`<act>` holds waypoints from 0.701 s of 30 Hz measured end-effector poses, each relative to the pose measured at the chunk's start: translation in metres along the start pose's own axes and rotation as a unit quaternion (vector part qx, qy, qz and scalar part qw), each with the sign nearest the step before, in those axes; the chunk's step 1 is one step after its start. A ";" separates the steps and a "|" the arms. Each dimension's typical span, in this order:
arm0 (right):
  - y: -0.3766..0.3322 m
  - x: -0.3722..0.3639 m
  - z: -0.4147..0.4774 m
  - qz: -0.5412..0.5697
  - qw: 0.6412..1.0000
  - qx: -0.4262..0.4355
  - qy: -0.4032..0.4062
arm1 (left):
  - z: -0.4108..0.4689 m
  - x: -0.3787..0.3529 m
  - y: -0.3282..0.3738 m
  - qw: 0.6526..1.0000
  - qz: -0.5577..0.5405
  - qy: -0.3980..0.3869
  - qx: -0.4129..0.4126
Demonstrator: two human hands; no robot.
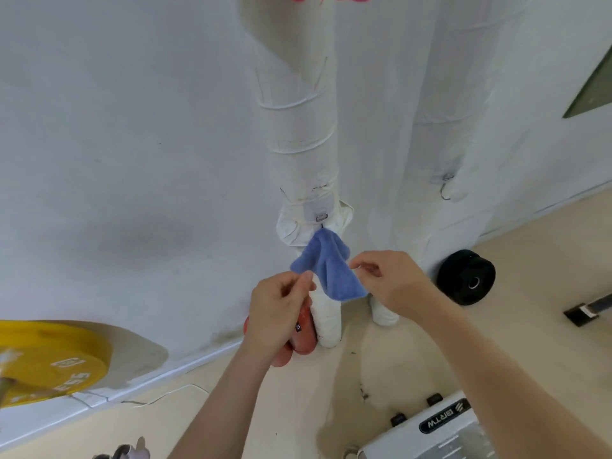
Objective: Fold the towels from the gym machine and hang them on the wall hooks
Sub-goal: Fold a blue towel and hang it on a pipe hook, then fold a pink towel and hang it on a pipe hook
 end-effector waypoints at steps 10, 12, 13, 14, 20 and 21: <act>0.066 -0.011 -0.176 0.022 0.995 -0.071 0.068 | -0.150 -0.008 0.030 0.979 0.025 -0.164 -0.116; 0.085 -0.021 -0.214 0.020 0.991 -0.108 0.077 | -0.178 -0.018 0.031 0.967 0.038 -0.217 -0.132; 0.096 -0.026 -0.232 0.019 0.988 -0.130 0.079 | -0.192 -0.024 0.031 0.959 0.045 -0.237 -0.147; 0.109 -0.031 -0.251 0.018 0.985 -0.155 0.076 | -0.207 -0.030 0.030 0.951 0.053 -0.255 -0.166; 0.193 -0.064 -0.372 0.022 0.949 -0.308 0.056 | -0.280 -0.087 0.030 0.875 0.122 -0.384 -0.269; 0.206 -0.068 -0.392 0.030 0.941 -0.330 0.065 | -0.291 -0.097 0.034 0.867 0.121 -0.401 -0.269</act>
Point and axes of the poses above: each hand's wrist, its own z-axis towards the middle knuckle, its own x-axis out of the back of the hand, y = z × x, the point moved 3 cm from there along z, towards the middle knuckle, and after that the axes turned 15 degrees about -x, right-handed, at the moved point
